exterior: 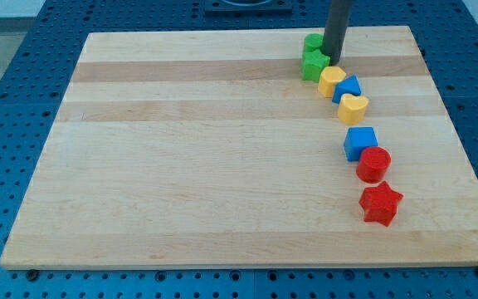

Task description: Push the green circle parallel to green star

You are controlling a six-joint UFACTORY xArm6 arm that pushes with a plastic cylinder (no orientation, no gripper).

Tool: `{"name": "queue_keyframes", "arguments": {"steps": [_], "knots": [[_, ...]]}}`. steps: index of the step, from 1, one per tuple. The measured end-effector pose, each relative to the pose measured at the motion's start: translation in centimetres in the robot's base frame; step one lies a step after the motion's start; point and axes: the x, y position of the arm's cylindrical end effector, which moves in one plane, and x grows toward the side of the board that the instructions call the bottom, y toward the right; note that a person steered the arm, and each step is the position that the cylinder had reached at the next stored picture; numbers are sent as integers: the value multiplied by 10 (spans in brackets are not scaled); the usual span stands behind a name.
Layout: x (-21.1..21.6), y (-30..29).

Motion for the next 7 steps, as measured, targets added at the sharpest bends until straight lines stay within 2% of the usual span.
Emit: {"name": "queue_keyframes", "arguments": {"steps": [1, 2, 3, 6, 7], "knots": [[-22, 34], [-45, 34], [-45, 33], [-42, -57], [-35, -66]]}}
